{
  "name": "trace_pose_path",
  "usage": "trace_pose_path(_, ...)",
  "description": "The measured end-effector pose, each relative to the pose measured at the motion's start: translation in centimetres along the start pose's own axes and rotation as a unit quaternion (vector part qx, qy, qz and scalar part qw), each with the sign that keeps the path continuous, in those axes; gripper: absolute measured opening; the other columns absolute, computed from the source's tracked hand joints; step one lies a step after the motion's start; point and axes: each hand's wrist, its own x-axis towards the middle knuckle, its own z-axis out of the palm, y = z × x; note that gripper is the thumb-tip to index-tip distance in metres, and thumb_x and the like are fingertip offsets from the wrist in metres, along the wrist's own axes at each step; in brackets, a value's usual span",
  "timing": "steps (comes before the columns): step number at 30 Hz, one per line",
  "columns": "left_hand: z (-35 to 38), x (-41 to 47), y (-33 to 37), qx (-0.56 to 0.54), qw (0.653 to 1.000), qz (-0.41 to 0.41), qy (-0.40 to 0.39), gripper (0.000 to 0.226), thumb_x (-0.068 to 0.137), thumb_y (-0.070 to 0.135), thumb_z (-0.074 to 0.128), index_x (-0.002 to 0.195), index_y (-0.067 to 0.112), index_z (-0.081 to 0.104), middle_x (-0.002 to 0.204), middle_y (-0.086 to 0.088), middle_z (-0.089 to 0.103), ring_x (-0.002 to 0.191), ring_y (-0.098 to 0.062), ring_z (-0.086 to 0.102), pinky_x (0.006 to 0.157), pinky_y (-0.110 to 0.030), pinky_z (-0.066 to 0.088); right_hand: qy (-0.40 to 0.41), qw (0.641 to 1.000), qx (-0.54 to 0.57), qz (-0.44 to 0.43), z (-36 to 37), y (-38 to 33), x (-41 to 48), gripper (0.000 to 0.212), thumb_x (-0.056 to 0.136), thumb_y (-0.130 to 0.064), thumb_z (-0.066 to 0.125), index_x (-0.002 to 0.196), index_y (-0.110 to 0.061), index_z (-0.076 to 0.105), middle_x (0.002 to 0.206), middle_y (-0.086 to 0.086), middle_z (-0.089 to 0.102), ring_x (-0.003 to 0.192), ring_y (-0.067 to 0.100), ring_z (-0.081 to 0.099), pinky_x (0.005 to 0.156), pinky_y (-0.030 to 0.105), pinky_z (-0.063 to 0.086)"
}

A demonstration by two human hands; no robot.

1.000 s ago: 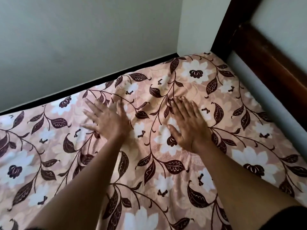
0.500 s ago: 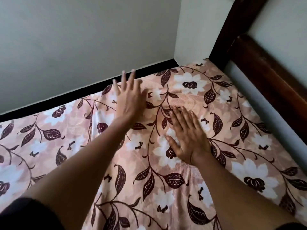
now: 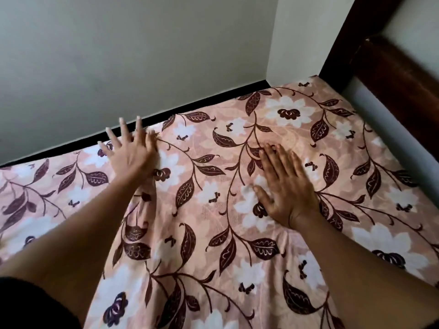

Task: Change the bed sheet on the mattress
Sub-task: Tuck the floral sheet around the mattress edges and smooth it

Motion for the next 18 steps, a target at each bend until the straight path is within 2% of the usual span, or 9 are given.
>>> trace_pose_path(2, -0.5, -4.2, -1.5, -0.017, 0.998, 0.056, 0.023, 0.059, 0.096, 0.055, 0.011, 0.150, 0.032, 0.005, 0.158, -0.002, -0.002, 0.144, -0.030, -0.007, 0.114, -0.055, -0.003, 0.009, 1.000, 0.001, -0.001, 0.2, -0.1, 0.1, 0.073, 0.092, -0.051, 0.019, 0.148, -0.004, 0.017, 0.156, 0.012, 0.012, 0.144, 0.027, 0.009, 0.115, 0.047, 0.012)
trace_pose_path(4, -0.1, -11.4, -1.6, -0.019, 0.993, 0.118, 0.014, 0.060, 0.093, 0.059, 0.007, 0.148, 0.038, -0.003, 0.157, 0.007, -0.012, 0.144, -0.024, -0.012, 0.114, -0.050, -0.008, 0.016, 1.000, 0.005, -0.001, 0.3, 0.0, 0.1, 0.073, 0.092, -0.051, 0.018, 0.148, -0.003, 0.018, 0.156, 0.013, 0.013, 0.144, 0.028, 0.011, 0.115, 0.046, 0.011)
trace_pose_path(7, 1.3, -19.3, -2.3, 0.012, 0.997, 0.076, -0.007, 0.061, 0.088, 0.068, 0.003, 0.143, 0.048, -0.014, 0.154, 0.012, -0.021, 0.142, -0.023, -0.018, 0.110, -0.056, -0.014, 0.015, 1.000, 0.010, -0.010, 0.0, 0.1, 0.2, 0.074, 0.092, -0.052, 0.015, 0.149, -0.004, 0.013, 0.157, 0.012, 0.010, 0.144, 0.027, 0.007, 0.116, 0.044, 0.007)
trace_pose_path(10, 2.2, -18.5, -2.6, 0.034, 0.999, 0.024, 0.015, 0.062, 0.087, 0.069, 0.001, 0.144, 0.048, -0.010, 0.156, 0.007, -0.013, 0.143, -0.027, -0.013, 0.108, -0.062, -0.011, 0.002, 1.000, 0.006, 0.001, 0.1, 0.0, 0.3, 0.076, 0.090, -0.055, 0.008, 0.150, -0.007, 0.006, 0.158, 0.009, 0.002, 0.145, 0.025, 0.000, 0.118, 0.043, 0.002)
trace_pose_path(12, 2.8, -17.9, -2.6, 0.029, 0.999, 0.007, 0.040, 0.062, 0.090, 0.064, 0.005, 0.147, 0.041, -0.004, 0.157, 0.006, -0.007, 0.144, -0.027, -0.011, 0.109, -0.063, -0.009, 0.007, 1.000, -0.007, -0.006, 0.2, -0.1, 0.3, 0.078, 0.088, -0.056, 0.004, 0.150, -0.009, 0.002, 0.158, 0.007, -0.002, 0.145, 0.024, -0.002, 0.118, 0.042, 0.000)
trace_pose_path(14, 3.1, -18.1, -2.3, 0.017, 0.999, 0.004, 0.034, 0.063, 0.095, 0.059, 0.010, 0.149, 0.031, -0.003, 0.157, 0.005, -0.006, 0.144, -0.024, -0.011, 0.111, -0.060, -0.009, -0.015, 0.999, -0.029, 0.002, -0.3, 0.0, 0.1, 0.077, 0.089, -0.058, 0.001, 0.150, -0.011, -0.005, 0.158, 0.007, -0.008, 0.145, 0.023, -0.007, 0.117, 0.042, -0.003)
trace_pose_path(16, 2.8, -18.5, -2.6, -0.006, 1.000, -0.002, 0.018, 0.066, 0.096, 0.057, 0.011, 0.149, 0.020, -0.004, 0.157, 0.002, -0.007, 0.144, -0.022, -0.011, 0.113, -0.054, -0.010, -0.058, 0.997, -0.031, 0.044, -1.2, -1.0, -0.5, 0.072, 0.094, -0.057, 0.004, 0.149, -0.012, -0.009, 0.157, 0.008, -0.012, 0.144, 0.024, -0.010, 0.117, 0.045, -0.004)
trace_pose_path(18, 2.2, -19.4, -3.6, -0.046, 0.998, -0.028, 0.019, 0.071, 0.095, 0.058, 0.014, 0.150, 0.013, 0.004, 0.158, -0.005, -0.003, 0.144, -0.023, -0.006, 0.117, -0.048, -0.005, -0.098, 0.989, 0.016, 0.105, -2.0, -3.3, -2.1, 0.072, 0.095, -0.057, 0.008, 0.148, -0.012, -0.011, 0.156, 0.010, -0.014, 0.143, 0.026, -0.012, 0.117, 0.046, -0.005)
